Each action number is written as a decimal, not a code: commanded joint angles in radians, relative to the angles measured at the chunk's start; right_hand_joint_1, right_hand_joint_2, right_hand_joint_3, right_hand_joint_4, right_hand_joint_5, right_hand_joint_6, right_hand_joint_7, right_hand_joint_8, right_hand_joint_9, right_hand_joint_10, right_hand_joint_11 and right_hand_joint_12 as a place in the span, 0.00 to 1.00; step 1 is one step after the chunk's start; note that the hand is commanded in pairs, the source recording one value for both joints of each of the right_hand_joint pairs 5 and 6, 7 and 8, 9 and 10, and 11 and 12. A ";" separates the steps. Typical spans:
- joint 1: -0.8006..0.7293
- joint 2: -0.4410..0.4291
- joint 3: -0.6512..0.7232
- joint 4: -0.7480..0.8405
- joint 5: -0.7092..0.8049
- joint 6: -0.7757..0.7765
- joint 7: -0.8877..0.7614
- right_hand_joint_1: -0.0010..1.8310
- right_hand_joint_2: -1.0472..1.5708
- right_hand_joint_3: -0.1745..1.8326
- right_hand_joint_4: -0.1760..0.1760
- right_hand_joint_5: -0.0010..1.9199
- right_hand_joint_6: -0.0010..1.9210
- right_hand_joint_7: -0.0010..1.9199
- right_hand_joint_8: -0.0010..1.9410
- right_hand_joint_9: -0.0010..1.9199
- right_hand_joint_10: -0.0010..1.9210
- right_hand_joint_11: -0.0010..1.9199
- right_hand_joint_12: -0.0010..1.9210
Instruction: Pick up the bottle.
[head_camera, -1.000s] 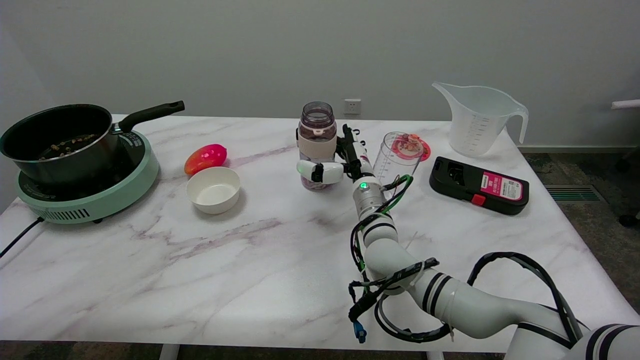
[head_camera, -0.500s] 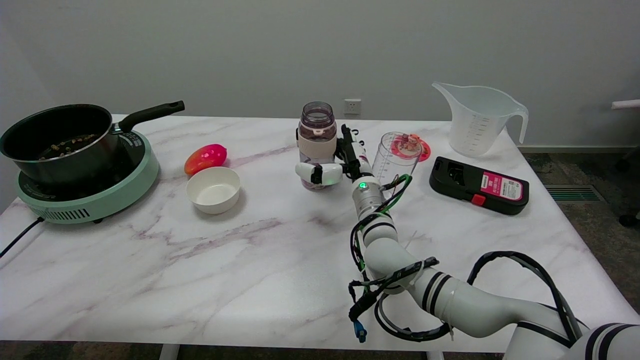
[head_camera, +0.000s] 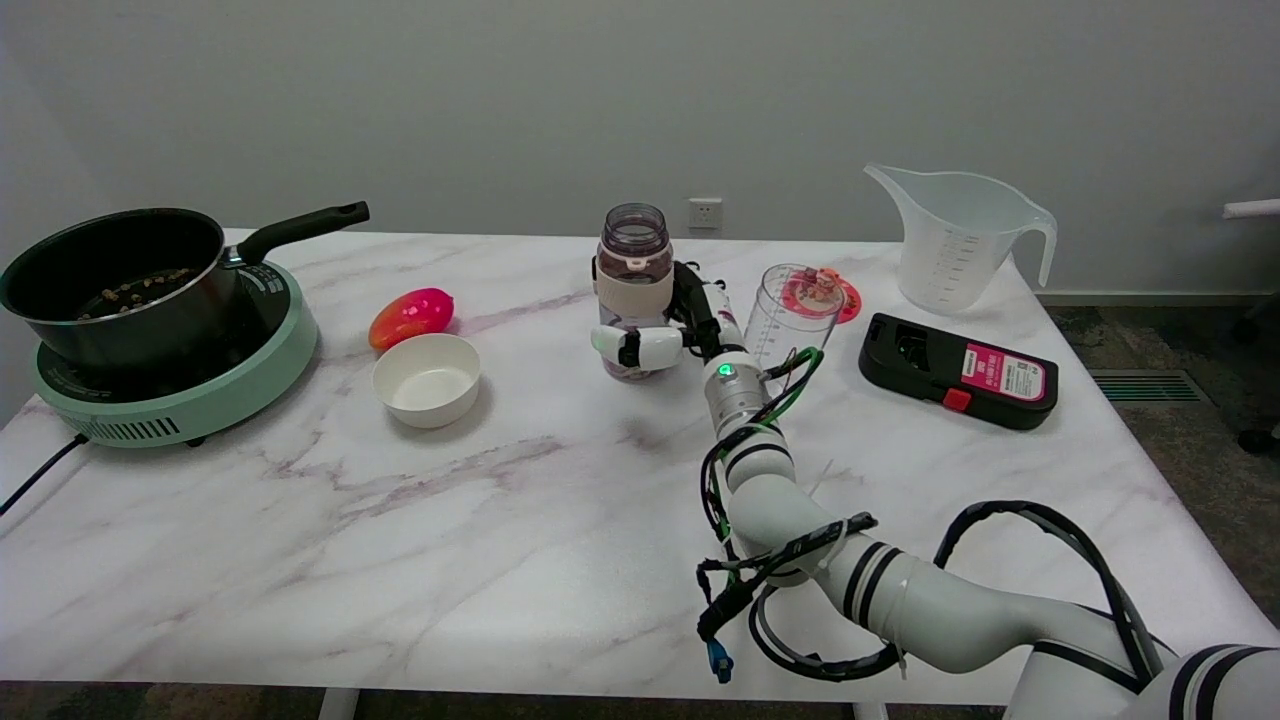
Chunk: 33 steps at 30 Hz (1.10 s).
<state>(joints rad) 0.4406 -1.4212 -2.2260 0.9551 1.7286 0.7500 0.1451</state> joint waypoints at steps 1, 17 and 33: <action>0.004 -0.001 0.001 -0.007 0.000 -0.002 0.000 0.68 0.36 0.64 0.50 0.22 0.22 0.26 0.25 0.27 0.27 0.18 0.18; 0.002 0.003 0.001 -0.010 0.003 -0.002 0.003 0.69 0.46 0.55 0.50 0.34 0.34 0.46 0.45 0.39 0.39 0.27 0.27; 0.019 -0.002 0.000 -0.015 0.000 -0.036 0.003 0.71 0.52 0.45 0.50 0.42 0.42 0.50 0.49 0.47 0.47 0.34 0.34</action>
<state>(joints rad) 0.4466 -1.4194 -2.2243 0.9446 1.7297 0.7418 0.1475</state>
